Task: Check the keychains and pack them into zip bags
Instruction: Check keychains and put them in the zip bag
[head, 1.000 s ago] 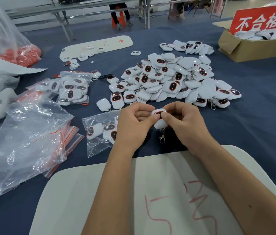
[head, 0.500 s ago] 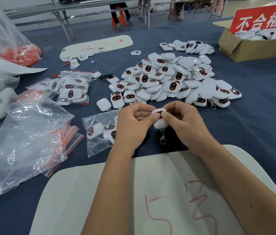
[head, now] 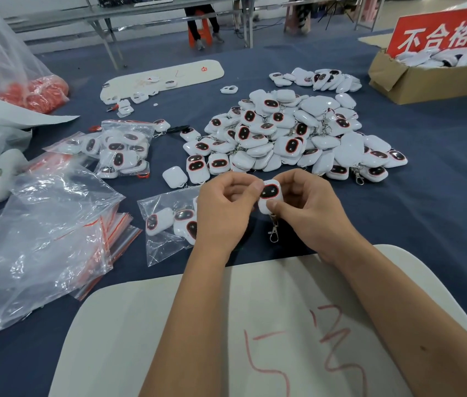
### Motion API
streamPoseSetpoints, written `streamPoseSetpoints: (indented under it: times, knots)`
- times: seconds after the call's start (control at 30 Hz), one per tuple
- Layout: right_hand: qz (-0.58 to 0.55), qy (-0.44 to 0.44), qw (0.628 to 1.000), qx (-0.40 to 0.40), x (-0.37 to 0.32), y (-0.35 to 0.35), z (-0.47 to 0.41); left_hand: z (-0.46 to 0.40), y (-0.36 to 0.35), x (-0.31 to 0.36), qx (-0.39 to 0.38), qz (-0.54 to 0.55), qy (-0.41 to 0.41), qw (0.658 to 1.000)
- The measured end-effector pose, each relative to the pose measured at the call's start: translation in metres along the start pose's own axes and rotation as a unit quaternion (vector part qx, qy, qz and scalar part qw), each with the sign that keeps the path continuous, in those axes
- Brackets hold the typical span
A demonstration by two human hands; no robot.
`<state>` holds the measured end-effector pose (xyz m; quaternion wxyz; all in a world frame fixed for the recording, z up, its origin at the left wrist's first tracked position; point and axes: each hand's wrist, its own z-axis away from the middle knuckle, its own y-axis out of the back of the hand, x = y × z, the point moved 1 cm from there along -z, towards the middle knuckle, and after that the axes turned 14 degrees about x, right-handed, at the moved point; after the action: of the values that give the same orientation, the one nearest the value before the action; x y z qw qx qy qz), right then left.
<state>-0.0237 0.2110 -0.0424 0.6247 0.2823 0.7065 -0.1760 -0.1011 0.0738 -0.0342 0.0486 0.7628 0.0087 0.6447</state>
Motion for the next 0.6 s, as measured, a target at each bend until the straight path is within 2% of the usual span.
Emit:
streamPoseSetpoints:
  times: [0.1,0.27,0.43,0.6]
  knots:
    - [0.002,0.003,1.000,0.028,0.0007,-0.0002,-0.0010,0.0003,0.0003,0.0021,0.052,0.022,-0.006,0.998]
    - [0.000,0.007,0.999,0.039,0.0020,0.0000,-0.0020,0.0006,0.0068,0.0064,0.188,-0.075,-0.126,0.971]
    - [-0.007,0.012,0.999,0.040,0.0022,-0.0006,-0.0012,0.0030,0.0037,0.0039,0.178,-0.253,-0.135,0.941]
    - [-0.052,-0.015,0.998,0.019,0.0031,-0.0009,-0.0028,0.0020,0.0081,0.0070,0.182,-0.301,-0.125,0.928]
